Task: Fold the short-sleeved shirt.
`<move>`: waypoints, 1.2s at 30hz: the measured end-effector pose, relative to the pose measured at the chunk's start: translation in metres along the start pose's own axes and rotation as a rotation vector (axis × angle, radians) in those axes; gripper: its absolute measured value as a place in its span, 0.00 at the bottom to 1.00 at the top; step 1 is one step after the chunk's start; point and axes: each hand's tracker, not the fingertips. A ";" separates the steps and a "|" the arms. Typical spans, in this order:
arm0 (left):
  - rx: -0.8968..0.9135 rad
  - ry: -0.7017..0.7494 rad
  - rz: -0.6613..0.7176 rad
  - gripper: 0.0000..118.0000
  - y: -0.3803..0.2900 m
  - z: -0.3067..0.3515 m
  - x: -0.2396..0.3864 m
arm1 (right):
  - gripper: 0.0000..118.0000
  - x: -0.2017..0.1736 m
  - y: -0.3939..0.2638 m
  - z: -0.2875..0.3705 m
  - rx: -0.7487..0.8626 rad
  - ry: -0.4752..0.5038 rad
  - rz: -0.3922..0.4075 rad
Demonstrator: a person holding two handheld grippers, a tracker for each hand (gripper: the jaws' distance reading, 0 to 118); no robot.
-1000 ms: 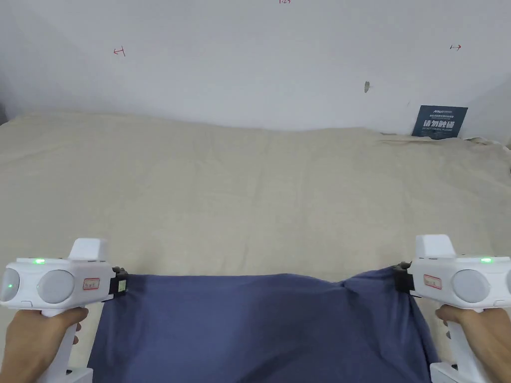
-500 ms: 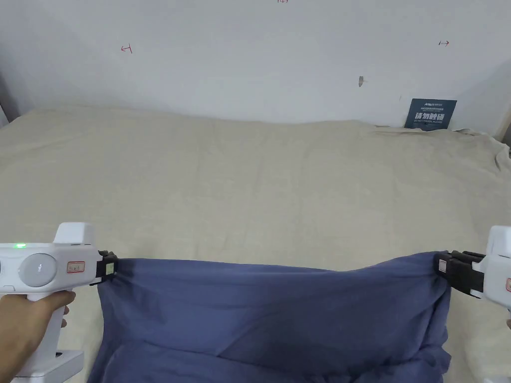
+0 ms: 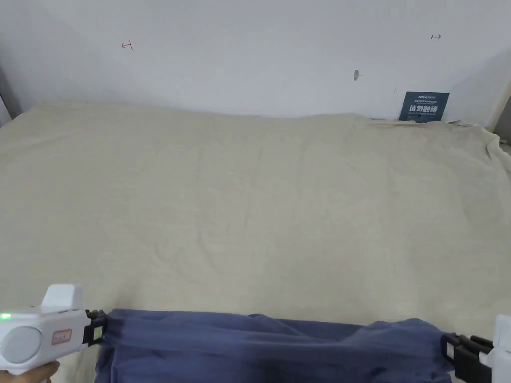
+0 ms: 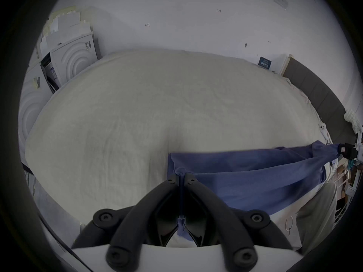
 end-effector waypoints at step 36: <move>0.203 0.044 -0.004 0.90 0.011 0.045 0.022 | 0.77 -0.041 0.017 0.027 0.198 -0.160 0.038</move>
